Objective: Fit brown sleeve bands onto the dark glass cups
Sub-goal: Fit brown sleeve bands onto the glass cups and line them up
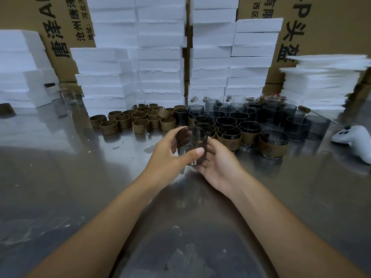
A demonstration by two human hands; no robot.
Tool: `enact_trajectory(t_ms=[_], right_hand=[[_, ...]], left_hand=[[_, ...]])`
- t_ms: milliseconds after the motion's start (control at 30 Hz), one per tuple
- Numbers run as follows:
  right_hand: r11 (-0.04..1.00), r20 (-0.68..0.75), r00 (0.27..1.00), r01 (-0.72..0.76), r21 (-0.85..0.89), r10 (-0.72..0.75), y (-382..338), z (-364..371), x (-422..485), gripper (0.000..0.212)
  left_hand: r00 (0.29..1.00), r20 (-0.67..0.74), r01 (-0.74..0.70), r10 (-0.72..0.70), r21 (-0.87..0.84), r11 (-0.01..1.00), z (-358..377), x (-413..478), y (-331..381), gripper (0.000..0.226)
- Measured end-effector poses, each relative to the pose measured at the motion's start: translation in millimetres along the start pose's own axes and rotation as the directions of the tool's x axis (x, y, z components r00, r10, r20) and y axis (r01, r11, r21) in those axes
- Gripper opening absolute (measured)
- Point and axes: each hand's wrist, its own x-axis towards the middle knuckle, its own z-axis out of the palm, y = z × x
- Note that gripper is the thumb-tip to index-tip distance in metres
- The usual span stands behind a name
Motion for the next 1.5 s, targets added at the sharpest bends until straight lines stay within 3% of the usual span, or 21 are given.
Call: enact_trajectory(t_ms=[233,500,633,900,1267,1500], right_hand=[[0.997,0.072,0.994,-0.075,-0.029,0.077,3,7,-5,0.047],[0.979,0.075,0.981,-0.169,-0.111,0.178,4,-1,-2,0.054],[0.979,0.005,0.986,-0.163,-0.118,0.165,2,-3,-1,0.048],[0.997,-0.074,0.997,0.014,-0.082,-0.02,0,-7,2,0.019],[0.997,0.105,0.994,-0.017,0.079,0.009,-1,3,-4,0.034],[0.996,0.188,0.979,-0.081,0.032,0.073,5,3,-3,0.052]], left_hand=[[1.0,0.01,0.016,-0.016,-0.075,0.997,1,1,2,0.046],[0.999,0.041,-0.019,0.019,0.008,1.0,-5,2,-1,0.042],[0.997,0.06,-0.048,0.044,0.062,0.997,-7,2,-5,0.046],[0.997,0.07,-0.045,0.039,0.086,0.995,-7,3,-8,0.049],[0.999,0.052,-0.009,0.011,-0.048,0.999,-3,0,0,0.047],[0.999,0.04,0.003,0.003,-0.149,0.989,-1,-1,7,0.05]])
